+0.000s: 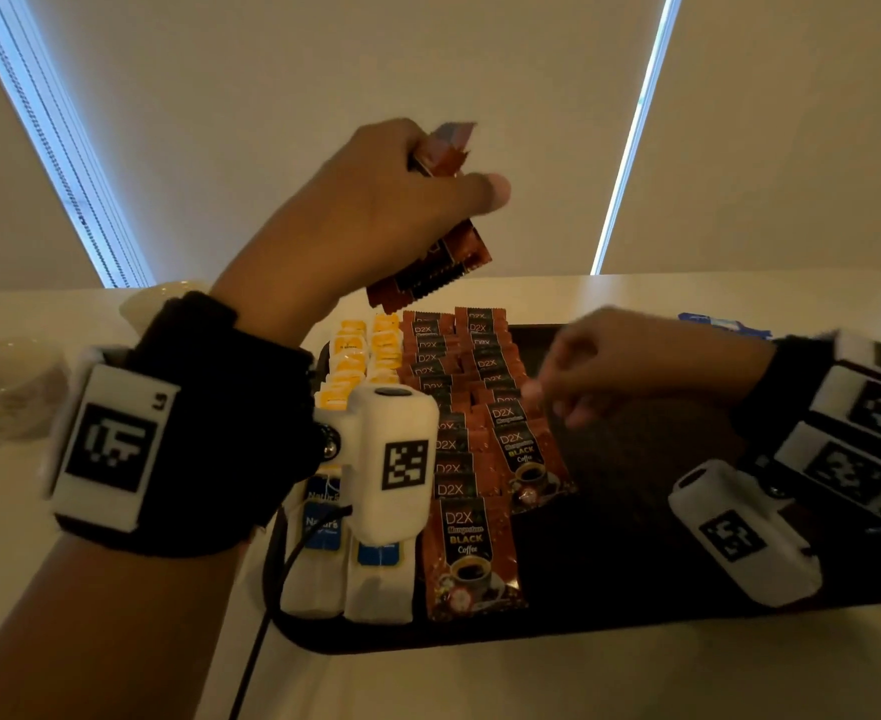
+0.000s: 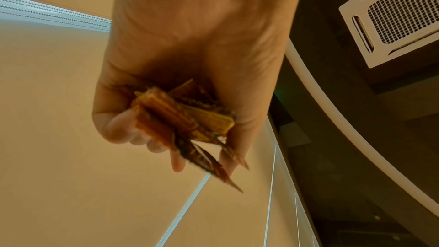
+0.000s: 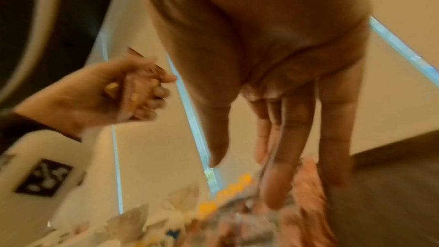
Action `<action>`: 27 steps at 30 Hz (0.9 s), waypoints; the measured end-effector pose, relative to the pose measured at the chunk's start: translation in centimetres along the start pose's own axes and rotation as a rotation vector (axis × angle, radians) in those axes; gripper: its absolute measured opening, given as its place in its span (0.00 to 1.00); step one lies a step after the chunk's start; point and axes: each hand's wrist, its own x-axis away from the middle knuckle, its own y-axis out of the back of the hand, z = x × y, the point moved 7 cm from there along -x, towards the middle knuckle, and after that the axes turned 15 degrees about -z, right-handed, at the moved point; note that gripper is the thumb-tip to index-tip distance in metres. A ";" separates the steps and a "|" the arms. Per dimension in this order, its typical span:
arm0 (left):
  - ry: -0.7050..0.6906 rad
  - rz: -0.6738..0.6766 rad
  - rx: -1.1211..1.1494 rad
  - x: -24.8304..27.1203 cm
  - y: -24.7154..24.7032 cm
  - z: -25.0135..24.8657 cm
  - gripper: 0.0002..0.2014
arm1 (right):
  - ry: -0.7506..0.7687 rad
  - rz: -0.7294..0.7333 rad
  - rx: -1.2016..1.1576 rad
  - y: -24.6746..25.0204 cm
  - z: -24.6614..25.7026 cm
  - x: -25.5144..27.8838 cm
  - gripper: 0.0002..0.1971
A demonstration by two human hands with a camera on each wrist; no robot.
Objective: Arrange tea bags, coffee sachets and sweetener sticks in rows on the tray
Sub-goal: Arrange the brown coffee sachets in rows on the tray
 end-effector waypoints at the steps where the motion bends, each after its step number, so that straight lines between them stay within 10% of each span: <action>1: -0.014 0.015 -0.018 0.1 -0.3 0.0 0.18 | 0.082 -0.088 -0.095 1.0 1.5 0.4 0.20; 12: -0.102 0.048 -0.092 0.2 -1.6 -0.2 0.20 | 0.282 -0.216 -0.810 2.1 6.7 3.8 0.14; 27: -0.070 0.205 -0.133 -0.2 -0.3 1.1 0.09 | 0.067 -0.188 -0.625 1.3 3.3 2.8 0.05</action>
